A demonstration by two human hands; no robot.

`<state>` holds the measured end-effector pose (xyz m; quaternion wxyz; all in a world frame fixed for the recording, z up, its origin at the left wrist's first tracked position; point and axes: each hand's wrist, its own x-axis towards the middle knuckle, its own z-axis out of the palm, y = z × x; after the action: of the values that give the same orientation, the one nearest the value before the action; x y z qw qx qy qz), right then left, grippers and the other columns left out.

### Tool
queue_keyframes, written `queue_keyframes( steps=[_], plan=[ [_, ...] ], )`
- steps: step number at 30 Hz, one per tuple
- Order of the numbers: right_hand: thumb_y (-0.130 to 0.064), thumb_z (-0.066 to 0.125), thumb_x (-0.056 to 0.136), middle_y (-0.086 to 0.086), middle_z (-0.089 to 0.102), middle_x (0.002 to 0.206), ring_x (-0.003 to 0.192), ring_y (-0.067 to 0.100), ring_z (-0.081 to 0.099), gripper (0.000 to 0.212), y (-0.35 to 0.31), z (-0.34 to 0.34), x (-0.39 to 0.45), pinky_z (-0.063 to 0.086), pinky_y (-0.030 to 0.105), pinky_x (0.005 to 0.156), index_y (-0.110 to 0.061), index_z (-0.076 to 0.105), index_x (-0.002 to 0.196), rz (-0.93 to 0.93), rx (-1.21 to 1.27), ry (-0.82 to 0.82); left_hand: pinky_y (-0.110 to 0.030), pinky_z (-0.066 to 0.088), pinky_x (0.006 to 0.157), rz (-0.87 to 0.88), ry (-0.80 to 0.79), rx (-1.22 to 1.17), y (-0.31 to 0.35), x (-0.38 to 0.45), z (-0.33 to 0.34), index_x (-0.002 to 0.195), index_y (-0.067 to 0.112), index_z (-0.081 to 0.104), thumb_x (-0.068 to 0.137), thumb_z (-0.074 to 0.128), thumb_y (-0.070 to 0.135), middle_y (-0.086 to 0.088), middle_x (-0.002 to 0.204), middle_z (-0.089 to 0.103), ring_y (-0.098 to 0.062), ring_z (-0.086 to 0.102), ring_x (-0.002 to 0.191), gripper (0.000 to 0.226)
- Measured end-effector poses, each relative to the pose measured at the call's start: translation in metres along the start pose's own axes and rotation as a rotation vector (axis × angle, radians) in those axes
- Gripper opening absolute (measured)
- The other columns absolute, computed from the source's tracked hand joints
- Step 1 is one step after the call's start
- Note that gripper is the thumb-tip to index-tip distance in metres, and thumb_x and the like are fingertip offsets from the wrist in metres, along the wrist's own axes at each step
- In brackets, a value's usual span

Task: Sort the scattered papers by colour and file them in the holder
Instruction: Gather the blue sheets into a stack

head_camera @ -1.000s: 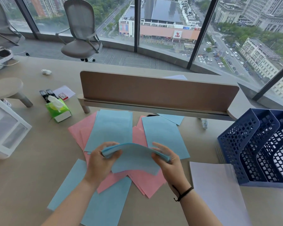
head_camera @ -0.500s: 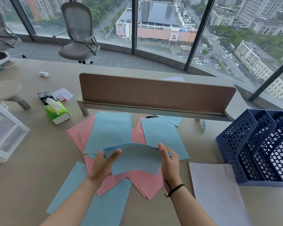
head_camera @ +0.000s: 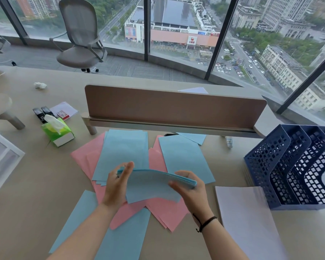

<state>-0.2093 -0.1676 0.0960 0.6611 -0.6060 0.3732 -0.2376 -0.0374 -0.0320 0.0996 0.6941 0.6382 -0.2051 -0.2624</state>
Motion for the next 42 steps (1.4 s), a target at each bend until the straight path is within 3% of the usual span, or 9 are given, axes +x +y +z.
queue_keyframes(
  steps=[8, 12, 16, 19, 25, 30, 32, 37, 42],
  plan=[
    [-0.003, 0.082, 0.078, -0.01, 0.075, 0.078, 0.072, 0.004, 0.068, 0.02, 0.03, -0.006, 0.007, 0.052, 0.019, 0.066, -0.019, 0.074, 0.088, 0.106, -0.133, 0.002, -0.025, 0.049, 0.081, -0.032, -0.212, 0.14, -0.022, 0.008, -0.028, 0.097, 0.013, 0.066, 0.061, 0.062, 0.082, -0.008, 0.099, 0.072, -0.012, 0.066, 0.094, 0.079],
    [-0.007, 0.073, 0.088, -0.005, 0.079, 0.096, 0.09, 0.014, 0.072, 0.015, 0.034, 0.001, 0.015, 0.056, 0.031, 0.083, -0.02, 0.077, 0.095, 0.144, -0.061, 0.023, -0.019, 0.052, 0.071, -0.158, -0.284, 0.365, -0.033, 0.016, -0.033, 0.099, 0.025, 0.069, 0.055, 0.088, 0.034, 0.007, 0.094, 0.075, -0.003, 0.068, 0.082, 0.048],
    [-0.006, 0.067, 0.092, 0.009, 0.078, 0.105, 0.095, 0.022, 0.073, 0.014, 0.027, 0.017, 0.03, 0.058, 0.039, 0.087, -0.007, 0.076, 0.103, 0.188, 0.098, 0.059, -0.025, 0.054, 0.077, -0.143, -0.256, 0.431, -0.047, 0.031, -0.031, 0.091, 0.042, 0.075, 0.083, 0.078, 0.013, 0.015, 0.091, 0.077, 0.002, 0.069, 0.084, 0.03],
    [-0.006, 0.067, 0.092, 0.009, 0.078, 0.102, 0.089, 0.021, 0.074, 0.014, 0.023, 0.029, 0.042, 0.06, 0.034, 0.079, -0.007, 0.076, 0.102, 0.23, 0.15, 0.084, -0.027, 0.056, 0.082, -0.236, -0.123, 0.202, -0.041, 0.047, -0.027, 0.09, 0.031, 0.079, 0.088, 0.071, 0.012, 0.007, 0.096, 0.078, -0.007, 0.072, 0.09, 0.021],
    [-0.008, 0.072, 0.088, 0.011, 0.078, 0.099, 0.088, 0.027, 0.074, 0.015, 0.034, 0.03, 0.064, 0.062, 0.037, 0.079, -0.004, 0.076, 0.102, 0.363, 0.227, 0.189, -0.045, 0.052, 0.097, -0.417, -0.271, 0.185, -0.065, 0.06, -0.042, 0.11, 0.017, 0.073, 0.08, 0.075, 0.029, -0.001, 0.11, 0.076, -0.024, 0.07, 0.107, 0.032],
    [-0.011, 0.073, 0.088, 0.014, 0.077, 0.103, 0.092, 0.032, 0.074, 0.022, 0.061, 0.014, 0.104, 0.06, 0.047, 0.087, -0.003, 0.072, 0.108, 0.539, 0.167, 0.189, -0.021, 0.048, 0.08, -0.423, -0.284, 0.436, -0.095, 0.067, -0.027, 0.106, 0.027, 0.066, 0.089, 0.069, 0.017, 0.018, 0.1, 0.07, -0.009, 0.066, 0.097, 0.02],
    [-0.011, 0.067, 0.092, 0.013, 0.075, 0.103, 0.087, 0.029, 0.072, 0.016, 0.073, 0.005, 0.127, 0.059, 0.047, 0.087, -0.005, 0.07, 0.107, 0.584, 0.135, 0.151, -0.024, 0.046, 0.08, -0.422, -0.236, 0.51, -0.106, 0.082, -0.018, 0.109, 0.023, 0.065, 0.091, 0.067, 0.013, 0.008, 0.102, 0.071, -0.015, 0.064, 0.1, 0.022],
    [-0.04, 0.061, 0.089, 0.004, 0.069, 0.087, 0.081, 0.023, 0.063, 0.028, 0.102, -0.03, 0.197, 0.055, 0.042, 0.081, -0.013, 0.068, 0.089, 0.457, -0.382, 0.095, -0.045, 0.052, 0.097, -0.527, -0.045, 0.325, -0.136, 0.115, 0.002, 0.108, 0.017, 0.071, 0.089, 0.068, 0.01, -0.006, 0.109, 0.074, -0.026, 0.069, 0.103, 0.02],
    [-0.053, 0.055, 0.093, 0.005, 0.03, 0.161, 0.148, 0.026, 0.028, 0.065, 0.127, -0.097, 0.249, 0.027, 0.041, 0.118, -0.026, 0.038, 0.149, 0.3, -1.108, 0.027, -0.056, 0.049, 0.099, -0.696, 0.085, 0.034, -0.162, 0.136, 0.02, 0.115, 0.009, 0.067, 0.091, 0.063, 0.006, -0.016, 0.112, 0.072, -0.036, 0.067, 0.104, 0.025]
  ],
)
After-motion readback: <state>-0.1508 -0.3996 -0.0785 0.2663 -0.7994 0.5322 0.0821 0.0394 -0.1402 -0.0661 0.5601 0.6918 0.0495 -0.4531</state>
